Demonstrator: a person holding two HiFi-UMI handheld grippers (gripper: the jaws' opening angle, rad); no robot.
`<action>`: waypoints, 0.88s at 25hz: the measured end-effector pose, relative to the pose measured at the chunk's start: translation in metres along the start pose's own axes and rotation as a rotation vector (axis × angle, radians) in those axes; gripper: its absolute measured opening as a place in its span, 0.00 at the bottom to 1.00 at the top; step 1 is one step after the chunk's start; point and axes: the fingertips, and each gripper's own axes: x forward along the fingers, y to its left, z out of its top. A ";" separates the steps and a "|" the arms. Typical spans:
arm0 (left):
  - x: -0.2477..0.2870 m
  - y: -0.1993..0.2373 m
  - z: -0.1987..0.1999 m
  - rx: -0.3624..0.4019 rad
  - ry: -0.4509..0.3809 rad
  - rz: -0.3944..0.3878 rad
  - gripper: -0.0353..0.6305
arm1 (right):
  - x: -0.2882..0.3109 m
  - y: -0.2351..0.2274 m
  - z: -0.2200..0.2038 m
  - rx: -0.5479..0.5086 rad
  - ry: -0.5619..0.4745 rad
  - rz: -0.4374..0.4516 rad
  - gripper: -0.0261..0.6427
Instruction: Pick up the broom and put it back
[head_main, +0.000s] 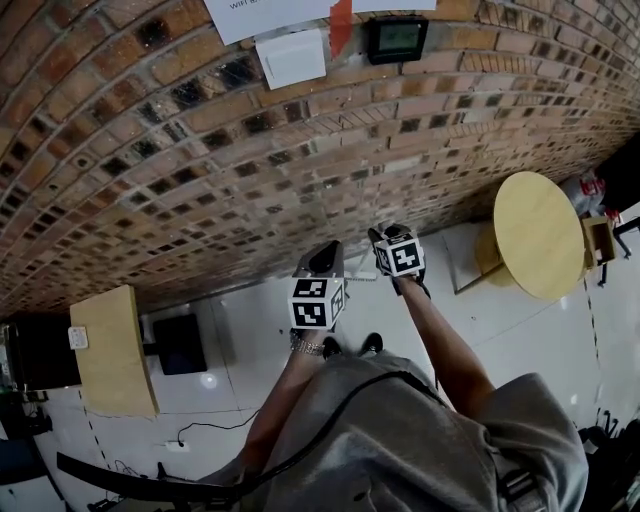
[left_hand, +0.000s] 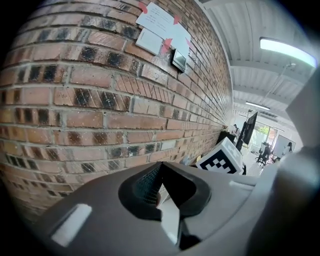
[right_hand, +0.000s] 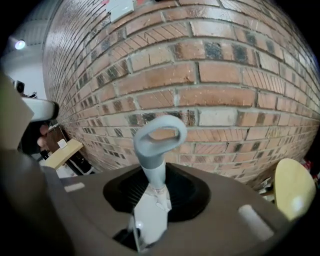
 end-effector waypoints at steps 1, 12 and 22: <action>0.001 0.003 -0.001 -0.010 0.004 0.008 0.06 | 0.010 -0.002 -0.004 0.002 0.013 0.004 0.18; -0.003 0.026 -0.009 -0.049 0.025 0.079 0.06 | 0.113 -0.041 -0.050 0.007 0.141 0.000 0.18; 0.004 0.037 -0.031 -0.071 0.085 0.123 0.06 | 0.167 -0.084 -0.022 0.004 0.087 -0.013 0.18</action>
